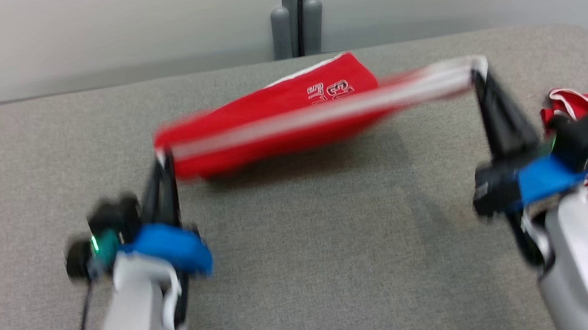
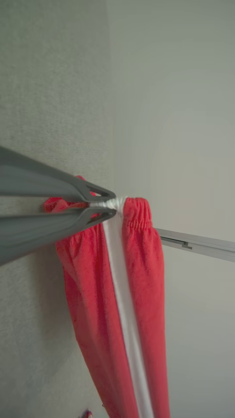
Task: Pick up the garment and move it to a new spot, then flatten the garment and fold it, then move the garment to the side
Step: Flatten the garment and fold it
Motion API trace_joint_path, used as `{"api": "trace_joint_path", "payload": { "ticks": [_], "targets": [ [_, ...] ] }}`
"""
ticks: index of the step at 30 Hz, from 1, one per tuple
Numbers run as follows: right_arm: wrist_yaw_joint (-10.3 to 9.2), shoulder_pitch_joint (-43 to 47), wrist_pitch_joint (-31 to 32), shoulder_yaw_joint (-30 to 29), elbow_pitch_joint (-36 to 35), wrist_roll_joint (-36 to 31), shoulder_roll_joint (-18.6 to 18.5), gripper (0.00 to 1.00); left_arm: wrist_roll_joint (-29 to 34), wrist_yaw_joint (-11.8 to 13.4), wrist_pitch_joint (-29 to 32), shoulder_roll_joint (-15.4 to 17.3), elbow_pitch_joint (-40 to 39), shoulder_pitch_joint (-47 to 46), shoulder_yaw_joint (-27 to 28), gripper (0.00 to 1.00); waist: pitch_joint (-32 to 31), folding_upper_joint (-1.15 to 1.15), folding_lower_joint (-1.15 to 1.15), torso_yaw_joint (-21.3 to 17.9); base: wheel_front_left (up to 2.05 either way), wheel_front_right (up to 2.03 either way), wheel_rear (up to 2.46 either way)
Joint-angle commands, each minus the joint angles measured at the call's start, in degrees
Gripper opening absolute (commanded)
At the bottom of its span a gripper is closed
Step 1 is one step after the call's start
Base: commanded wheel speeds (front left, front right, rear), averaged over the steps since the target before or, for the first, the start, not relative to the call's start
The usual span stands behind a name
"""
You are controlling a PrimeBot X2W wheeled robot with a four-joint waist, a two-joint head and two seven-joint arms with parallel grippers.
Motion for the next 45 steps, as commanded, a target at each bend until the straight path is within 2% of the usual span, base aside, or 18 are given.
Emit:
{"api": "trace_joint_path", "payload": {
  "ticks": [1,5,12,20,25,28,32,38,45],
  "targets": [
    [-0.12,7.6,-0.1,0.5,0.6,1.0,-0.1,0.00,-1.2,0.0,-0.1,0.0,1.4,6.6,0.3,0.00,-1.9,-0.01,0.01,-0.2,0.00,0.00,0.00],
    [-0.13,18.7,-0.2,0.6,1.0,1.7,0.3,0.00,-4.4,0.2,-0.1,-0.4,2.1,17.6,-0.5,0.00,-4.7,-0.01,0.01,0.1,0.00,0.00,0.00],
    [-0.15,30.3,-0.2,-2.2,0.3,1.9,1.7,0.00,-8.7,2.2,-0.1,-0.2,-0.6,29.3,-3.5,0.00,-9.7,-0.01,0.01,0.7,0.00,0.00,0.00],
    [-0.13,36.2,-0.2,-3.8,-3.7,1.8,2.1,0.00,-8.2,1.8,-0.1,-0.3,-5.1,34.6,-6.3,0.00,-11.4,-0.01,0.01,2.4,0.00,0.00,0.00],
    [-0.12,29.9,-0.2,-3.4,-3.1,0.9,1.6,0.00,-9.8,1.5,-0.1,-0.5,-7.8,30.4,-8.1,0.00,-9.2,-0.01,0.01,3.7,0.00,0.00,0.00],
    [-0.11,23.5,-0.2,-3.3,-1.7,0.2,0.5,0.00,-10.6,1.3,-0.1,-0.6,-8.6,24.8,-10.5,0.00,-5.2,-0.01,0.01,5.1,0.00,0.00,0.00],
    [-0.07,13.1,-0.2,-2.8,1.3,-0.9,-1.6,0.00,-12.4,2.2,-0.1,-0.6,-8.4,16.3,-13.6,0.00,0.5,-0.01,0.01,7.2,0.00,0.00,0.00],
    [-0.07,-1.9,-0.2,-0.4,8.2,-3.9,-4.7,0.00,-15.7,4.4,-0.1,-0.6,-6.7,4.5,-17.4,0.00,8.0,-0.01,0.01,9.9,0.00,0.00,0.00],
    [-0.07,-15.1,-0.2,3.4,19.0,-7.7,-7.4,0.00,-18.8,8.4,-0.1,-0.6,-4.5,-4.6,-19.8,0.00,13.6,-0.01,0.01,12.8,0.00,0.00,0.00]
  ]
}}
